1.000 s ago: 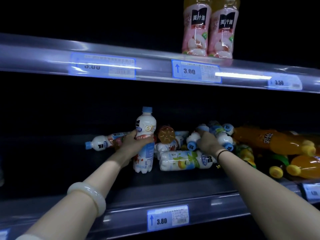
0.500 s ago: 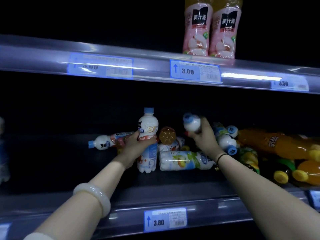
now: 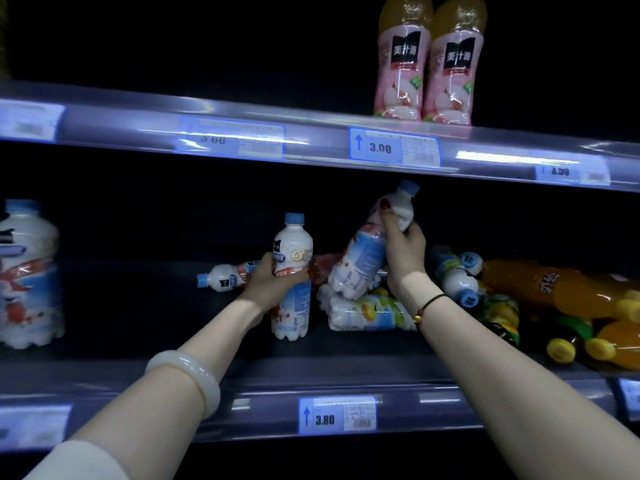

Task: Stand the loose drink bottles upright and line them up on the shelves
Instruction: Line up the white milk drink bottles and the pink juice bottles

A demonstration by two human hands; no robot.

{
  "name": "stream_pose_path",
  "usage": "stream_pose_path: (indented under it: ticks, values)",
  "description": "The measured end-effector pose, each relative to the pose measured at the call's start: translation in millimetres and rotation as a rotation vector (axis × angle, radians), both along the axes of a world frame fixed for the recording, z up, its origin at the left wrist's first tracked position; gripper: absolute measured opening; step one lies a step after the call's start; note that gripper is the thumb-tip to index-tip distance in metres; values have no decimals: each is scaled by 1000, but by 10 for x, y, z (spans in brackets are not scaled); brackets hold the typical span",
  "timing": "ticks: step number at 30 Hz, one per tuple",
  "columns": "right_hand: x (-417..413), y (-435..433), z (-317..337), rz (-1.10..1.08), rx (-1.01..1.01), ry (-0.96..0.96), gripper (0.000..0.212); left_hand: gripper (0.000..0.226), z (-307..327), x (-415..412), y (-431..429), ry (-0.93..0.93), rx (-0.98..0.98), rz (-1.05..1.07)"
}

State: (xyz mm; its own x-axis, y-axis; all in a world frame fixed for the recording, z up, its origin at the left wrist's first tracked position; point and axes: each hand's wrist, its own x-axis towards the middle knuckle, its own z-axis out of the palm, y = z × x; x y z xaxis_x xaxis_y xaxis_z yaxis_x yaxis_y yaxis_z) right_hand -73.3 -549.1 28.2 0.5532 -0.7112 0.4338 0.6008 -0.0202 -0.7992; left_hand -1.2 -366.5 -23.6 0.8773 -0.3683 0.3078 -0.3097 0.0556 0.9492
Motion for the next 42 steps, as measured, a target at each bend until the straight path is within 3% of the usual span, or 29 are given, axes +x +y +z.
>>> stream_pose_path:
  ticks: [8, 14, 18, 23, 27, 31, 36, 39, 42]
  values:
    - [104, 919, -289, 139, -324, 203, 32, 39, 11, -186, 620, 23, -20, 0]
    - [183, 1631, -531, 280, -371, 156, 23, 35, 3, -200, 1390, -41, -23, 108]
    - [202, 2178, -513, 280, -380, 202, 45, 44, 11, -179, 1936, -70, -19, 119]
    - [233, 2807, -498, 289, -392, 203, 40, 44, 43, -96, 2569, -131, 20, 133]
    - [309, 3348, -507, 317, -383, 244, 72, 51, 43, 83, 3017, -124, 5, 163]
    - [453, 3798, -541, 320, -356, 274, 82, 67, 6, 248, 3407, -80, -20, 213]
    - [666, 4155, -538, 376, -349, 315, 50, 47, -25, 448, 3800, -92, -14, 247]
    - [865, 4270, -639, 314, -354, 359, 85, 62, -70, 563, 3934, -128, 87, 397]
    - [926, 4330, -648, 346, -303, 382, 96, 86, -97, 607, 3987, -97, 131, 492]
